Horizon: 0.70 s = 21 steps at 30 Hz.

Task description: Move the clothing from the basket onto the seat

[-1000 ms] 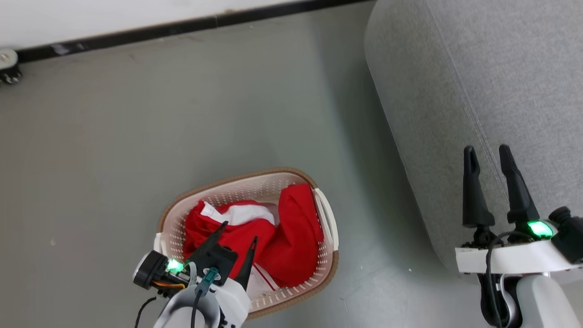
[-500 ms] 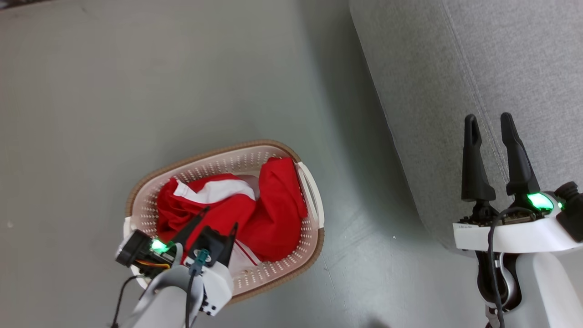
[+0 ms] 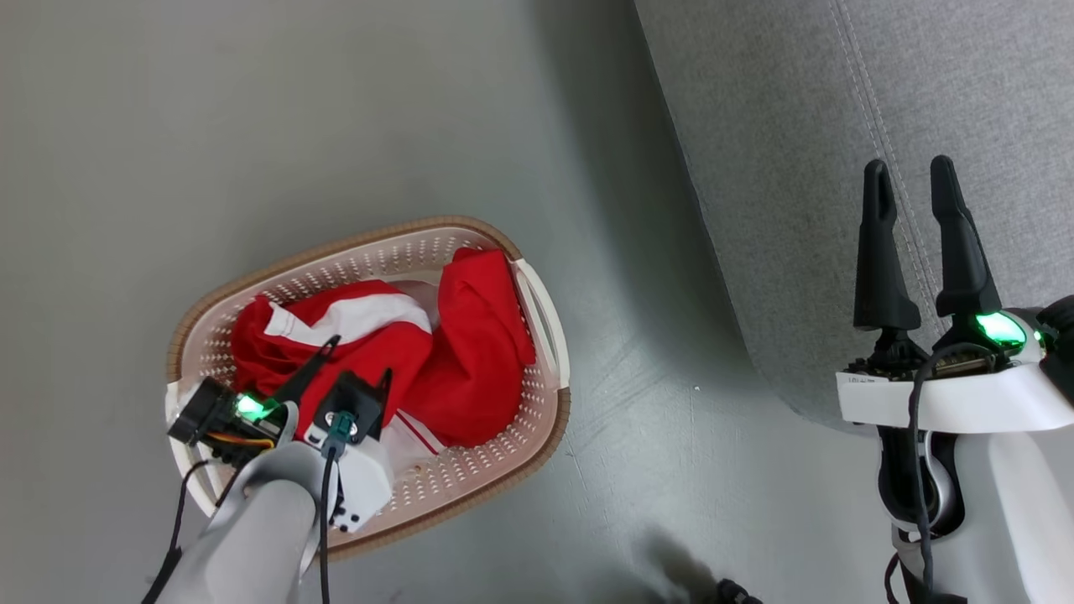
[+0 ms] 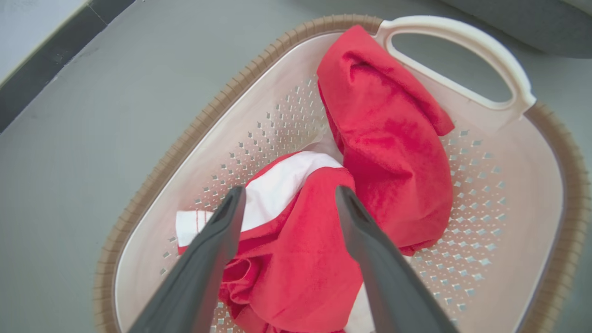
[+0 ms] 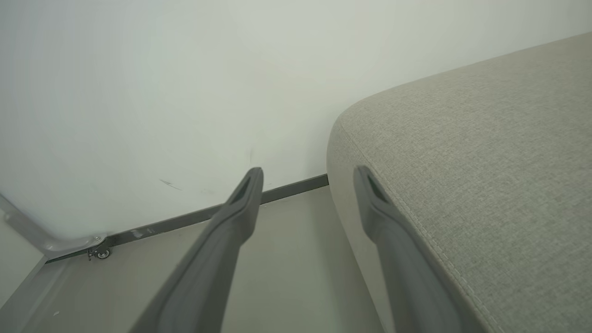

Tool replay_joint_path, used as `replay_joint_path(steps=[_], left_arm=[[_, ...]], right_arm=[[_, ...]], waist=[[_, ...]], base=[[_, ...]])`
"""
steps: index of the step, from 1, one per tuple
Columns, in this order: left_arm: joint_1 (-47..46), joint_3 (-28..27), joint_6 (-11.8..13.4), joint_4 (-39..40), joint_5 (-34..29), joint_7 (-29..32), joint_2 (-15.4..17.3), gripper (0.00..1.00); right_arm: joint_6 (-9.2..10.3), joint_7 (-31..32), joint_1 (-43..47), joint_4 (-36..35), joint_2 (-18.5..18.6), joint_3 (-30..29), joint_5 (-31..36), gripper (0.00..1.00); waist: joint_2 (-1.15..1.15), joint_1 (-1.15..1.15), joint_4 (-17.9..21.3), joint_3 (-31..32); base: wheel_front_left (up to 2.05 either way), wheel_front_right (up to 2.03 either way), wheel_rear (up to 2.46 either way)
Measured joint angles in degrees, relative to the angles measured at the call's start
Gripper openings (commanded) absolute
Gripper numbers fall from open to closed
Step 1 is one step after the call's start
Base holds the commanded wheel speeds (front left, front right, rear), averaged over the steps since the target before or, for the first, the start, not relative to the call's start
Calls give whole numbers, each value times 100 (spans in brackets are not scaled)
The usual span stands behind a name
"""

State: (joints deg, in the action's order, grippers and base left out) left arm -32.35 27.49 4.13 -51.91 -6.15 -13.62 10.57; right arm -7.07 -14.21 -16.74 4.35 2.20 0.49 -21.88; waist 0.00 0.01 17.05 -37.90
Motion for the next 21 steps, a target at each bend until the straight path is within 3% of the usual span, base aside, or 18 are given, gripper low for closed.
replay_joint_path(steps=[21], left_arm=[[-823,404,354,-566,-783,323,502,100]], right_arm=[[0,-7,-474,14,0,233,-297,100]], waist=[[0,0,350,-654]], base=[[0,0,0]])
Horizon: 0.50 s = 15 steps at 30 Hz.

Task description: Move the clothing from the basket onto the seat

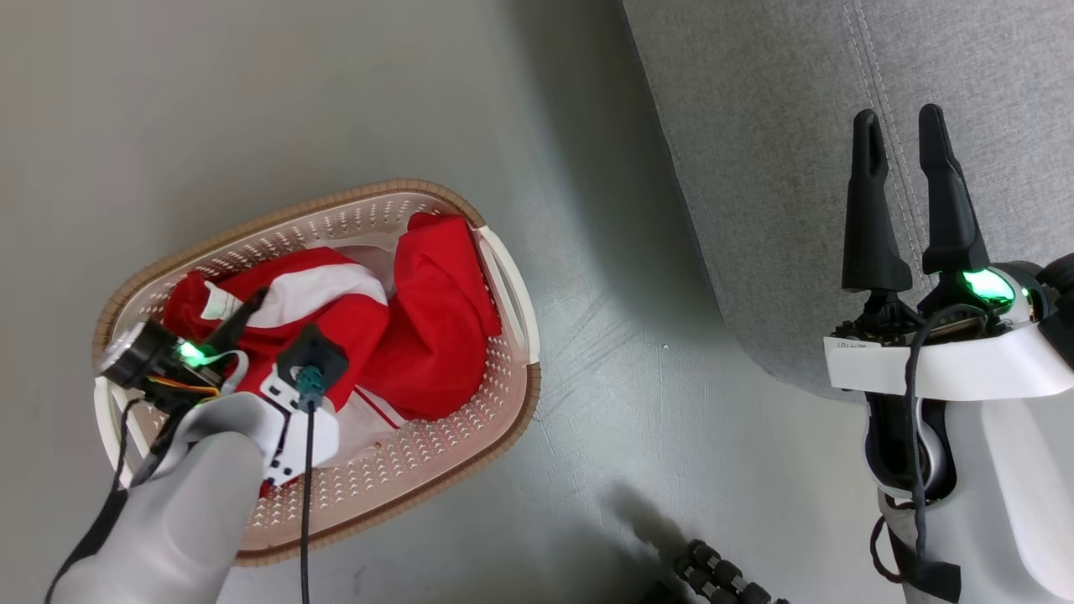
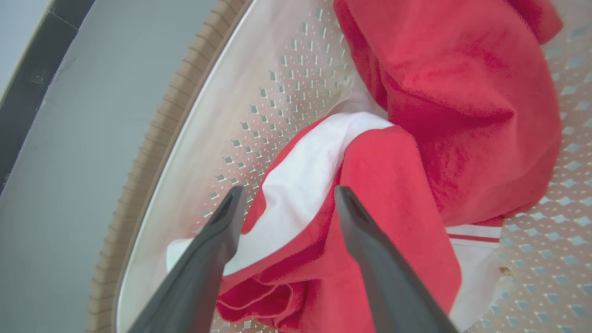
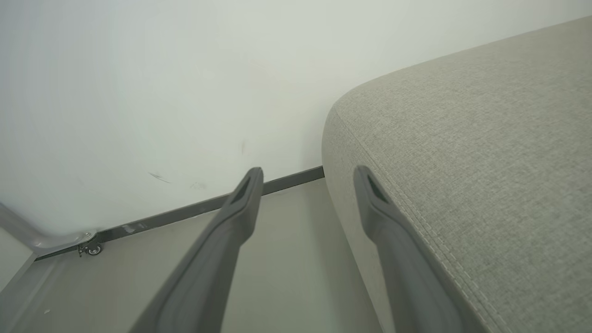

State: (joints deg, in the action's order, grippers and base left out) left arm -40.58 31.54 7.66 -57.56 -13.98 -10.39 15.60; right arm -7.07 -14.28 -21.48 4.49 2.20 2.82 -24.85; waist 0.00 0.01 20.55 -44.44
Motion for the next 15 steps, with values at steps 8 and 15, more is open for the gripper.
replay_joint_path(steps=[8,15], left_arm=[[-208,-53,145,-297,-42,431,8,100],[-259,81,199,-461,-175,644,-16,44]], right_arm=[[0,0,-19,49,0,16,-22,100],[0,0,-118,82,1,12,-53,100]], waist=[[0,0,60,-140],[0,0,66,-211]], base=[[0,0,0],[0,0,0]])
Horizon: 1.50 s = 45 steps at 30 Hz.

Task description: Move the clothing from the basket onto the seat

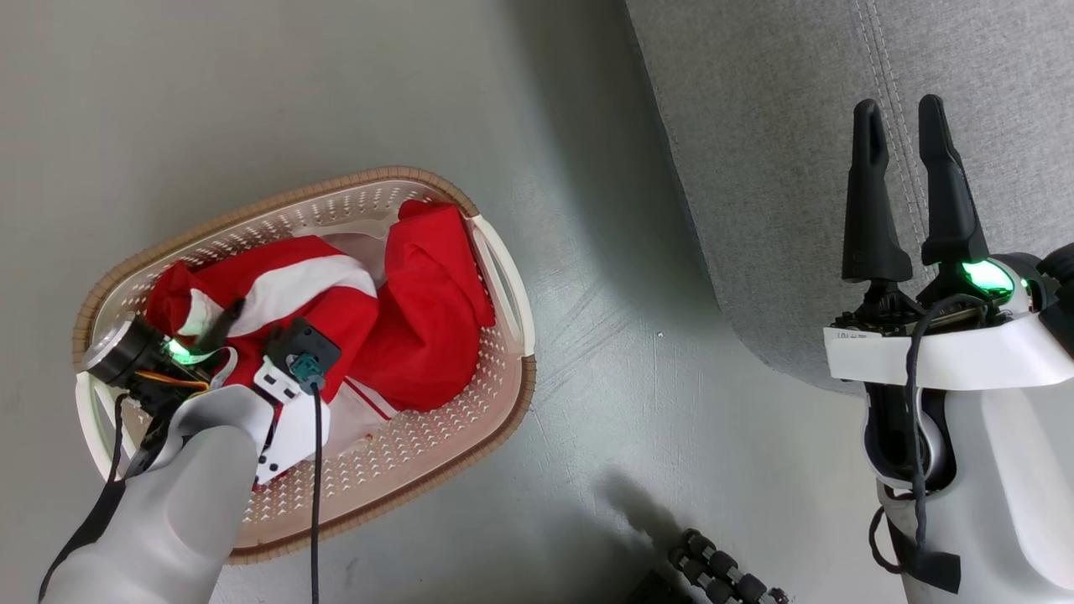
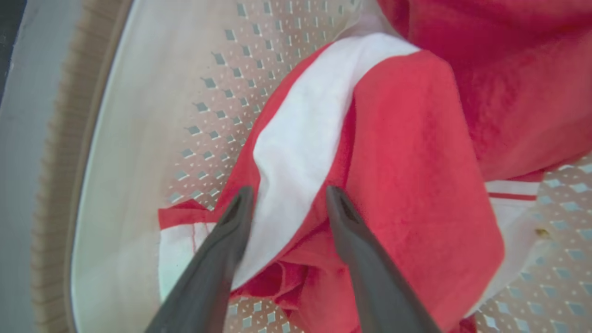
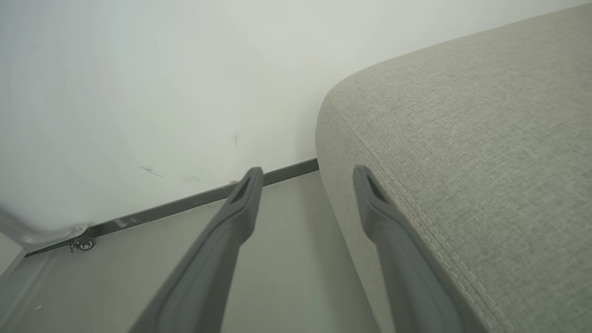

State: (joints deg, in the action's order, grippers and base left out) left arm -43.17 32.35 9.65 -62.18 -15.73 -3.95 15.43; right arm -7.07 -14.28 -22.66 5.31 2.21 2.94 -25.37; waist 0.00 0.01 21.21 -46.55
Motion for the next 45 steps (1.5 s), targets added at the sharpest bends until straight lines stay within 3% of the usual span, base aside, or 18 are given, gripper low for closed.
replay_joint_path(steps=[1,3,11,30,45], left_arm=[[-14,20,9,-21,-30,26,-1,34],[-83,74,63,-123,-122,157,15,0],[-123,94,73,-132,-110,182,-180,0],[-96,-136,194,323,300,-679,-352,0],[232,-522,277,1196,860,-1018,-469,0]], right_arm=[[0,0,0,8,0,2,-13,100],[0,0,-5,23,-1,26,-56,100],[0,0,-105,69,-1,15,-94,100],[0,0,-110,221,0,-3,-140,100],[0,-1,-102,402,16,-5,154,100]], waist=[[0,0,-2,-3],[0,0,-3,-1],[-1,0,-5,51],[0,0,-239,387],[0,0,-519,891]], base=[[0,0,0],[0,0,0],[0,0,0],[0,0,0],[0,0,0]])
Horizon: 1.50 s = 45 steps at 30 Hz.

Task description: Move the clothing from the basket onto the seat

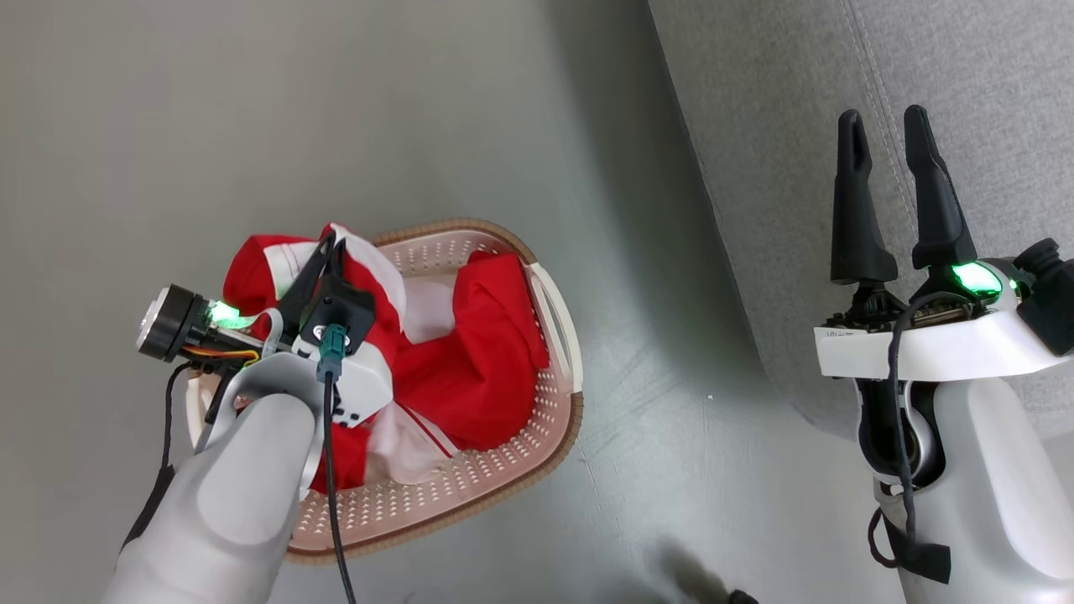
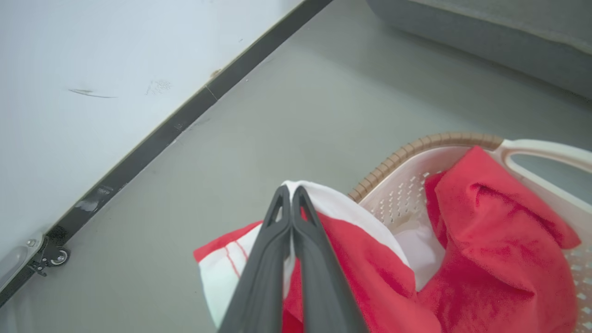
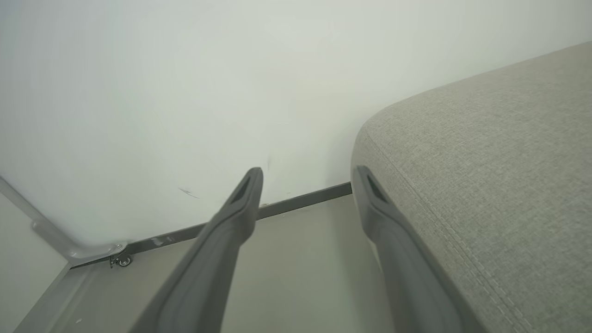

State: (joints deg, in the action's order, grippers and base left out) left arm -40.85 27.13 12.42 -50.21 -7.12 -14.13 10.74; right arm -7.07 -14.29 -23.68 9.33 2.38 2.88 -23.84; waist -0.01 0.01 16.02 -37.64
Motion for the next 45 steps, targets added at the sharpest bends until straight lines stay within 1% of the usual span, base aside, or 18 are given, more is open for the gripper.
replay_joint_path(steps=[6,11,16,22,28,35,39,45], left_arm=[[175,-196,119,548,279,-3,-68,0],[384,-403,126,1104,573,-9,-71,0],[464,-486,118,1705,719,-10,-52,0],[722,-611,109,2248,905,-18,18,0],[1016,-801,110,2750,1057,-34,151,0],[1357,-939,111,3075,1112,-35,292,0],[1454,-950,109,3255,1154,-35,308,0],[1614,-958,11,3423,1274,-35,324,0]], right_arm=[[0,0,19,40,10,16,158,100],[0,0,23,69,12,18,320,100],[0,1,62,127,16,10,423,100],[0,0,218,177,21,5,445,100],[0,0,269,178,31,3,638,100],[0,0,469,238,77,53,837,100],[0,0,554,307,136,93,931,100],[0,1,747,407,208,209,1022,100]], waist=[[0,0,-137,261],[0,0,-254,501],[0,0,-366,753],[0,0,-490,1076],[0,0,-603,1424],[0,0,-723,1854],[0,0,-791,2105],[0,-1,-880,2476]], base=[[0,0,0],[0,0,0],[0,0,0],[0,0,0],[0,0,0],[0,0,0],[0,0,0],[0,0,0]])
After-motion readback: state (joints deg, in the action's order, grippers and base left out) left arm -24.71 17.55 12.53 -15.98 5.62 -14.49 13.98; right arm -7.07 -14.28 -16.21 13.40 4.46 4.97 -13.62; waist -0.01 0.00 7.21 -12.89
